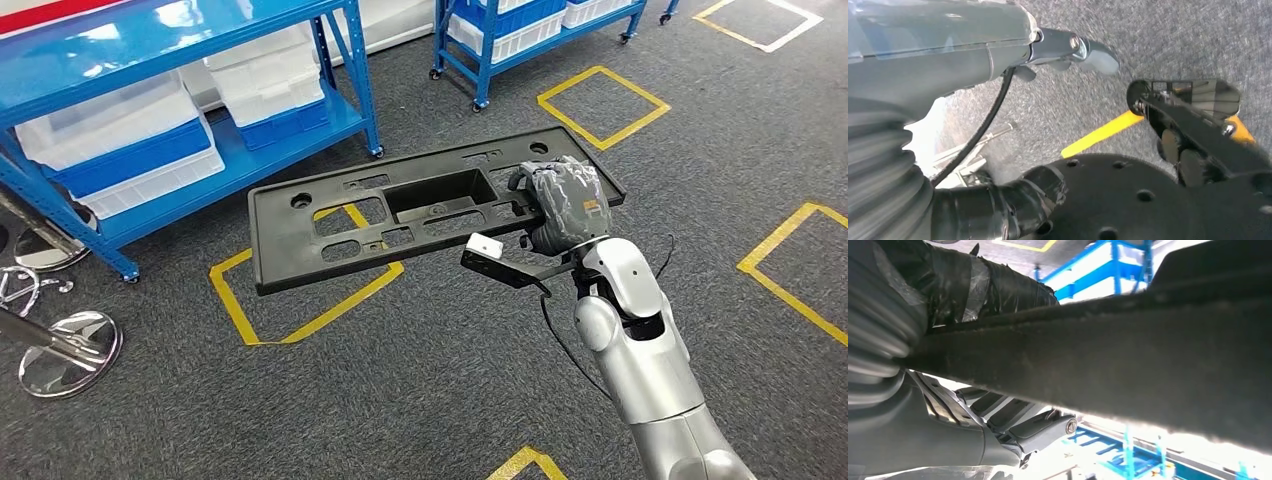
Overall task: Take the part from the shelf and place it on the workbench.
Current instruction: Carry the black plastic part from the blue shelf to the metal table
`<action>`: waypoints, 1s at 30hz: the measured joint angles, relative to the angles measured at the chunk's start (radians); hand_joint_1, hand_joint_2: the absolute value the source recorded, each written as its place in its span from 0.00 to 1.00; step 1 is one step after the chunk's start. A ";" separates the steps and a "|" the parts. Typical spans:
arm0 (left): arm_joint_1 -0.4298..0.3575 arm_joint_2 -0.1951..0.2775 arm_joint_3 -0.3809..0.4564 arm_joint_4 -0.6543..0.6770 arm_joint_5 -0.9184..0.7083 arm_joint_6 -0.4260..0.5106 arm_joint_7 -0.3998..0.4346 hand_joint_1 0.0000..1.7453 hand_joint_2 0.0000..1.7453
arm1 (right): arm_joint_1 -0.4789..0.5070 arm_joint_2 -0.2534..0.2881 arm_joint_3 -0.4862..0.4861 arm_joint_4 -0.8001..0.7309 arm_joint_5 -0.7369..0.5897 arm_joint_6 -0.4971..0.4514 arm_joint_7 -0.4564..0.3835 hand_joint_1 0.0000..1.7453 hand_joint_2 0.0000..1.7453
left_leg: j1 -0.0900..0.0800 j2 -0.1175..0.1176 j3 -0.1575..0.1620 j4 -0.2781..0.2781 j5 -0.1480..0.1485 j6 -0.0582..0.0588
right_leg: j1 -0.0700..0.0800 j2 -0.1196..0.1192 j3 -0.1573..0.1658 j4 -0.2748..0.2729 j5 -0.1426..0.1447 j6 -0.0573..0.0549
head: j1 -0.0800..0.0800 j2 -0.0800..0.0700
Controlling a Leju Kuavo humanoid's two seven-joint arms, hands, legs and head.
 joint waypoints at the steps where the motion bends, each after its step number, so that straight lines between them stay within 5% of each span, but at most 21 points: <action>1: 0.000 0.000 0.000 0.000 0.000 0.000 0.000 0.00 1.00 | 0.000 0.000 0.000 0.001 0.000 0.000 0.000 1.00 1.00 | 0.000 -0.004 0.013 -0.035 0.032 0.003 | 0.001 0.013 0.000 0.001 0.000 0.000 | 0.000 0.000; 3: 0.002 0.002 0.001 0.000 0.000 0.001 0.000 0.00 1.00 | -0.001 0.000 0.000 0.002 0.000 0.000 0.000 1.00 1.00 | 0.000 -0.042 0.069 -0.166 0.106 0.014 | 0.002 0.037 0.000 0.004 0.001 0.002 | 0.000 0.000; 5: 0.004 0.005 0.002 0.000 0.000 0.002 0.000 0.00 1.00 | -0.004 0.000 0.000 0.002 0.000 0.001 0.000 1.00 1.00 | 0.000 -0.080 0.107 -0.256 0.135 0.022 | -0.001 0.058 -0.007 0.007 0.005 0.009 | 0.000 0.000; 8: -0.001 0.005 0.003 0.000 -0.002 0.002 0.001 0.00 1.00 | -0.005 -0.002 0.000 0.002 0.000 0.008 0.006 1.00 1.00 | -0.002 -0.062 0.118 -0.282 0.138 0.029 | -0.008 0.078 -0.018 0.004 0.016 0.029 | 0.000 0.000; 10: -0.001 0.005 0.003 0.000 -0.006 0.002 0.001 0.00 1.00 | -0.008 -0.007 0.000 0.002 0.000 0.015 0.013 1.00 1.00 | 0.001 -0.036 0.124 -0.298 0.149 0.039 | -0.003 0.036 -0.035 0.038 -0.010 0.037 | 0.001 0.000; 12: 0.002 0.006 0.004 0.000 -0.009 0.003 0.001 0.00 1.00 | -0.013 -0.011 0.000 0.000 0.000 0.024 0.018 1.00 1.00 | 0.001 -0.010 0.125 -0.305 0.153 0.045 | -0.003 -0.017 -0.083 0.143 -0.072 0.043 | 0.002 0.000; 14: 0.003 0.008 0.005 0.000 -0.011 0.004 0.000 0.00 1.00 | -0.014 -0.017 0.000 -0.001 0.000 0.032 0.022 1.00 1.00 | -0.001 0.015 0.123 -0.304 0.153 0.046 | -0.009 -0.030 -0.128 0.248 -0.113 0.050 | 0.002 0.000; 15: 0.003 0.008 0.006 0.000 -0.012 0.005 0.000 0.00 1.00 | -0.013 -0.021 0.000 -0.001 0.000 0.036 0.025 1.00 1.00 | -0.001 0.027 0.123 -0.303 0.151 0.046 | -0.012 -0.032 -0.130 0.258 -0.108 0.053 | 0.002 0.000; 18: 0.000 0.009 0.006 0.002 -0.018 0.006 -0.003 0.00 1.00 | -0.014 -0.033 0.000 -0.005 0.000 0.041 0.035 1.00 1.00 | 0.000 0.052 0.124 -0.298 0.146 0.041 | -0.016 -0.050 -0.060 0.143 -0.042 0.056 | 0.003 0.000; 21: -0.001 0.011 0.007 0.006 -0.021 0.008 -0.003 0.00 1.00 | -0.018 -0.041 0.000 -0.019 0.008 0.045 0.047 1.00 1.00 | -0.006 0.074 0.124 -0.289 0.135 0.027 | -0.005 -0.092 0.007 0.016 -0.015 0.044 | 0.002 0.000; 24: -0.007 0.012 0.008 0.011 -0.027 0.009 -0.004 0.00 1.00 | -0.019 -0.054 0.000 -0.032 0.019 0.052 0.058 1.00 1.00 | -0.008 0.094 0.127 -0.287 0.128 0.014 | 0.001 -0.072 0.008 0.003 -0.014 0.028 | 0.002 0.000; 26: -0.008 0.014 0.008 0.013 -0.030 0.010 -0.007 0.00 1.00 | -0.023 -0.063 -0.001 -0.041 0.025 0.055 0.065 1.00 1.00 | -0.003 0.068 0.117 -0.257 0.100 0.006 | -0.003 -0.053 0.011 -0.004 -0.010 0.016 | 0.002 0.000; 28: -0.006 0.015 0.008 0.017 -0.032 0.011 -0.008 0.00 1.00 | -0.027 -0.065 -0.001 -0.049 0.029 0.057 0.070 1.00 1.00 | 0.000 0.020 0.071 -0.151 0.040 0.004 | -0.003 -0.033 0.012 -0.008 -0.007 0.006 | 0.002 0.000; 30: -0.005 0.015 0.008 0.022 -0.037 0.012 -0.010 0.00 1.00 | -0.028 -0.067 -0.001 -0.053 0.033 0.062 0.072 1.00 1.00 | 0.000 0.003 0.009 -0.025 -0.005 0.005 | 0.000 -0.009 0.011 -0.006 -0.007 0.002 | 0.001 0.000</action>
